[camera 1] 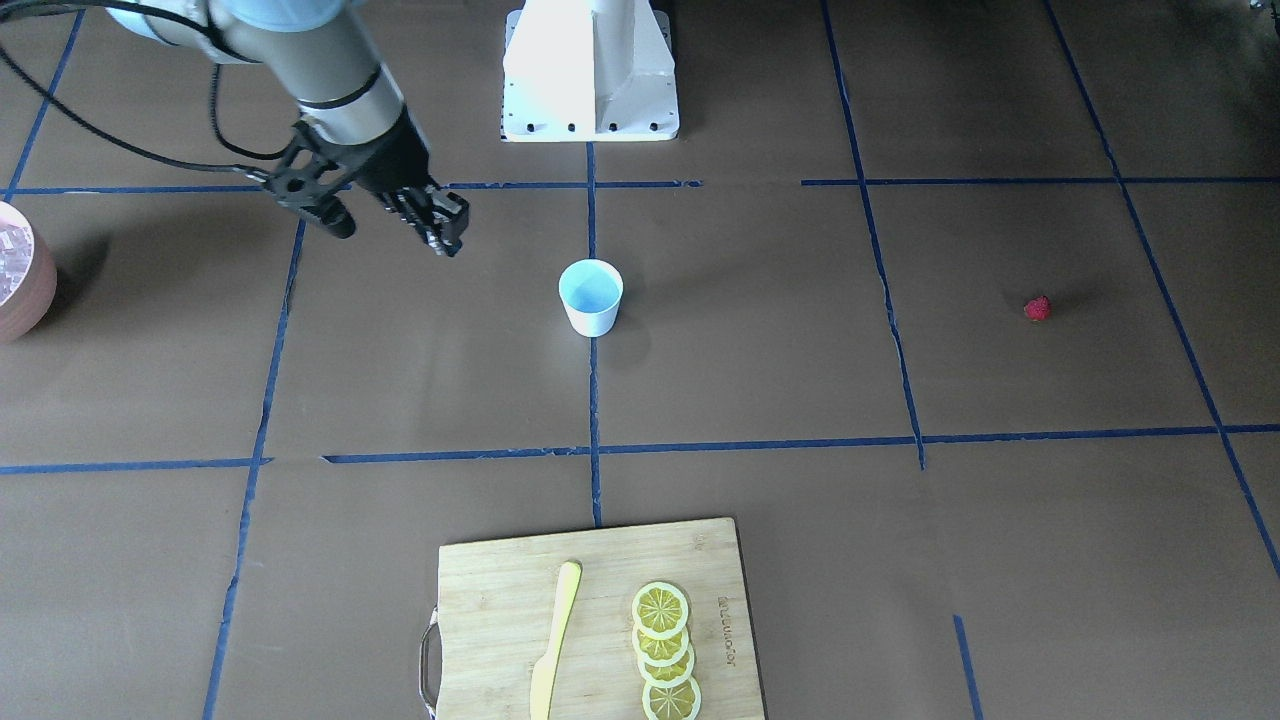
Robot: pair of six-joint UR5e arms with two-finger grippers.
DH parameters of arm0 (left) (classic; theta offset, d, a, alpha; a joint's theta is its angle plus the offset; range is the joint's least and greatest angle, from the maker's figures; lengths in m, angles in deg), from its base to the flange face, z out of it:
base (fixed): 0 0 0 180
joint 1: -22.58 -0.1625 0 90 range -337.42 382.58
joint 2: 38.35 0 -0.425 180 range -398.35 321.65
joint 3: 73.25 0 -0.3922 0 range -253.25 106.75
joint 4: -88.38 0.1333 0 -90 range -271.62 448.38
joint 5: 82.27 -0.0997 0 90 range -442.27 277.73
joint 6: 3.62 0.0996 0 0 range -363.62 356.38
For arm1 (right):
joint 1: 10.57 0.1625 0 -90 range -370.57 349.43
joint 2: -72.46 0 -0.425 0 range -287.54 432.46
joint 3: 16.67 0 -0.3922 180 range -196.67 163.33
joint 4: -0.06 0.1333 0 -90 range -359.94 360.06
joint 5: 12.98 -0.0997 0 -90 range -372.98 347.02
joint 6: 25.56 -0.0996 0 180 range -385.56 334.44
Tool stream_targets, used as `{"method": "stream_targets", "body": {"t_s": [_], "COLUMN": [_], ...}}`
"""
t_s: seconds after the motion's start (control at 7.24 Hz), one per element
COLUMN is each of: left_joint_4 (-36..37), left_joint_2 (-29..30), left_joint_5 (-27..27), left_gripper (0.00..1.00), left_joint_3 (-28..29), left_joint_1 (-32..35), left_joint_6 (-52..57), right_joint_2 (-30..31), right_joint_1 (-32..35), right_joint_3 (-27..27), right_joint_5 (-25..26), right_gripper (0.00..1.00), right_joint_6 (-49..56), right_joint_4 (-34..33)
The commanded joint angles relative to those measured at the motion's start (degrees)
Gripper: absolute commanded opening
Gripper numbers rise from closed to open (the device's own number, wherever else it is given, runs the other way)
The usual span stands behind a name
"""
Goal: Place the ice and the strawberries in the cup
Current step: 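Carry the ice cube with the right gripper over the light-blue cup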
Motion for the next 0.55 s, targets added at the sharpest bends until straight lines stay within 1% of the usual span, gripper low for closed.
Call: {"method": "stream_targets", "body": {"t_s": [0.0, 0.14, 0.41], "left_joint_4": [-0.2, -0.2, -0.1], "left_joint_2": [0.0, 0.1, 0.0], "left_joint_5": [0.0, 0.0, 0.0], "left_gripper": [1.00, 1.00, 1.00], "left_joint_3": [-0.1, -0.2, -0.7], "left_joint_1": [0.0, 0.0, 0.0], "left_joint_6": [0.0, 0.0, 0.0], "right_joint_2": [-6.8, -7.5, -6.6], "right_joint_1": [-2.1, -2.7, -3.2], "right_joint_3": [10.6, 12.4, 12.6], "right_joint_5": [1.6, 3.0, 3.3], "right_gripper": [0.00, 0.01, 0.19], "right_joint_6": [-2.7, -2.8, -2.7], "right_joint_4": [5.2, 5.5, 5.3]}}
